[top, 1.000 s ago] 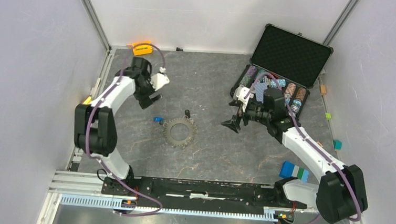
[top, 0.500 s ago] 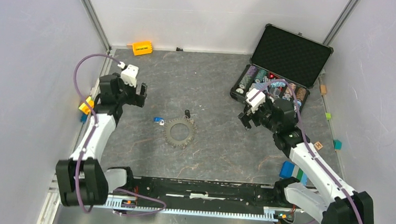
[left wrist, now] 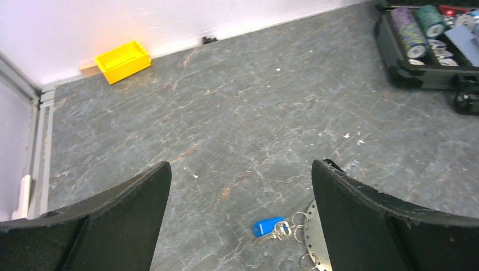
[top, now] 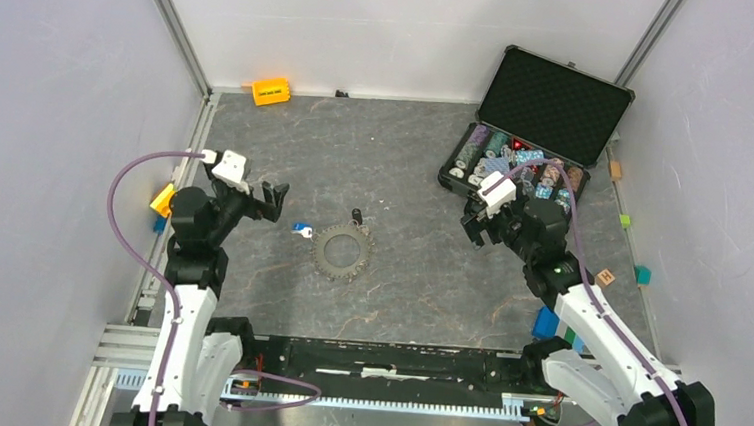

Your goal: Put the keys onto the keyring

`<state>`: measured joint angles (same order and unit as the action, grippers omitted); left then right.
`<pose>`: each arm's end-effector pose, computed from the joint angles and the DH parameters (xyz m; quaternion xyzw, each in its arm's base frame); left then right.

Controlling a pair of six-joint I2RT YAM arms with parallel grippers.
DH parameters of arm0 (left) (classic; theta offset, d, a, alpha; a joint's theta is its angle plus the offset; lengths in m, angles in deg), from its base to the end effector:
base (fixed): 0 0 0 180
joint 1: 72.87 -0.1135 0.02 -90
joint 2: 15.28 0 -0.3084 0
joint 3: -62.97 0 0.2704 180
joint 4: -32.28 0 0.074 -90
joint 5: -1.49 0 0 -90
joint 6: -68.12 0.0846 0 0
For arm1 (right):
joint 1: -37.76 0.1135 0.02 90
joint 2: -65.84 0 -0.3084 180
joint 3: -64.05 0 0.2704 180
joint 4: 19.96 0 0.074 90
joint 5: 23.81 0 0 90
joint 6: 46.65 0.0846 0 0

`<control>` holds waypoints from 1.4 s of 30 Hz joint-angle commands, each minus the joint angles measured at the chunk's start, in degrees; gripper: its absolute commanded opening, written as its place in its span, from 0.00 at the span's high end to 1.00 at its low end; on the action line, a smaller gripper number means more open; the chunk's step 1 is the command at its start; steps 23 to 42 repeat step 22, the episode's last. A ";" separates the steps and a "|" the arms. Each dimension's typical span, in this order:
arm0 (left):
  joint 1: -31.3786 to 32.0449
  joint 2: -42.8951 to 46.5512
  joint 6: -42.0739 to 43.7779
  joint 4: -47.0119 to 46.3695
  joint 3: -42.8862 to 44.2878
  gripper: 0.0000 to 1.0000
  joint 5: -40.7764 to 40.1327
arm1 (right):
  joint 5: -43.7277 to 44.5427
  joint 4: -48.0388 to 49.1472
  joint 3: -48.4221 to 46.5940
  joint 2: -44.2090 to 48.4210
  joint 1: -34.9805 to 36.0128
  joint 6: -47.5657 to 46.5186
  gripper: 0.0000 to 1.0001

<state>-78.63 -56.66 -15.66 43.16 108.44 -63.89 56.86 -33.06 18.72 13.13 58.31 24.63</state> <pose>0.2106 -0.0142 0.3188 0.1445 0.7300 -0.0909 0.6618 0.2282 0.1002 0.2690 -0.3188 0.7556 0.0759 0.5671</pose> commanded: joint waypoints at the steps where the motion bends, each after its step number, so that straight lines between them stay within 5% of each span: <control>1: 0.01 3.14 -3.11 -2.86 -1.66 0.00 4.48 | 1.85 4.07 0.98 3.04 -0.09 1.23 0.02; 42: -0.11 2.22 -0.65 1.56 0.08 0.00 3.72 | 1.23 5.22 2.41 6.70 -0.08 0.79 0.02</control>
